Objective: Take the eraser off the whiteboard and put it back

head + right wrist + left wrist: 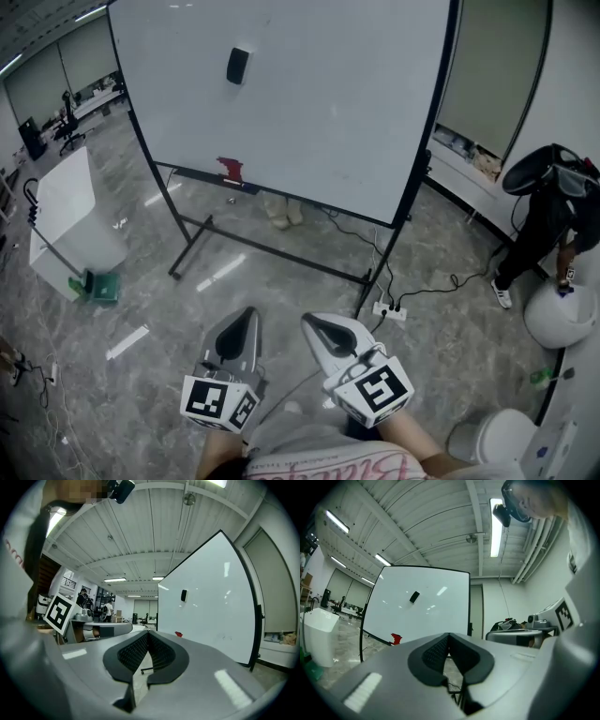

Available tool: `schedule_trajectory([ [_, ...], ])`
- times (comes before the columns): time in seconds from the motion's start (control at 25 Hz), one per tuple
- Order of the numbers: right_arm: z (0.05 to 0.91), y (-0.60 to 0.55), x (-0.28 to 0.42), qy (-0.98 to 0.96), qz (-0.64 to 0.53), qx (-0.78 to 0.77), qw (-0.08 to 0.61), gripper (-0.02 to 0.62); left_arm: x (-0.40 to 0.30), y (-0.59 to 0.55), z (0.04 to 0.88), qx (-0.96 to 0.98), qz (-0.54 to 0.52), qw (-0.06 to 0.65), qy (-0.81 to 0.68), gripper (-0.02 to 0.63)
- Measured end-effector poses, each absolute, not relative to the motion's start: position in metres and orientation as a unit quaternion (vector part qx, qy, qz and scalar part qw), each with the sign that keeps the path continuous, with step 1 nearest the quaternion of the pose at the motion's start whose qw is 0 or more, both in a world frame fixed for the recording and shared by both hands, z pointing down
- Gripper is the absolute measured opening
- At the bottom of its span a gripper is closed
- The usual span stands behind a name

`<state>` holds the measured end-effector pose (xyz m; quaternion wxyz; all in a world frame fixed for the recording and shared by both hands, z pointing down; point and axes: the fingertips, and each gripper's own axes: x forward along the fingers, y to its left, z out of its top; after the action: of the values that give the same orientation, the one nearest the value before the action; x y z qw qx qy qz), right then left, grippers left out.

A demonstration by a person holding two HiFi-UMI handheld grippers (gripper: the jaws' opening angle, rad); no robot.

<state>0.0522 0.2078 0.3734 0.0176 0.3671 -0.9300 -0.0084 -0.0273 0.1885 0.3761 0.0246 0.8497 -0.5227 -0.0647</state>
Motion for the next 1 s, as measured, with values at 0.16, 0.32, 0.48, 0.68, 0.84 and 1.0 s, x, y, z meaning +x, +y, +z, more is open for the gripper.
schedule_trajectory([
  [0.16,0.371,0.184,0.043,-0.927,-0.007,0.375,0.016,0.002,-0.043,0.154,0.362,0.85,-0.07,0.001,-0.521,-0.002],
  [0.32,0.367,0.159,0.041,-0.923,-0.006,0.385,0.017,0.002,-0.05,0.13,0.355,0.854,-0.074,-0.005,-0.514,-0.002],
  [0.48,0.367,0.129,0.041,-0.917,-0.003,0.397,0.023,0.002,-0.058,0.108,0.357,0.852,-0.075,-0.006,-0.519,-0.002],
  [0.68,0.376,0.093,0.031,-0.918,0.016,0.395,0.019,0.002,-0.072,0.074,0.357,0.843,-0.071,-0.014,-0.532,-0.002],
  [0.84,0.372,0.057,0.015,-0.928,0.008,0.372,0.009,0.002,-0.077,0.033,0.355,0.846,-0.063,-0.025,-0.53,-0.002],
  [1.0,0.364,0.014,0.005,-0.933,-0.002,0.36,0.007,0.002,-0.074,-0.014,0.347,0.852,-0.06,-0.045,-0.517,-0.002],
])
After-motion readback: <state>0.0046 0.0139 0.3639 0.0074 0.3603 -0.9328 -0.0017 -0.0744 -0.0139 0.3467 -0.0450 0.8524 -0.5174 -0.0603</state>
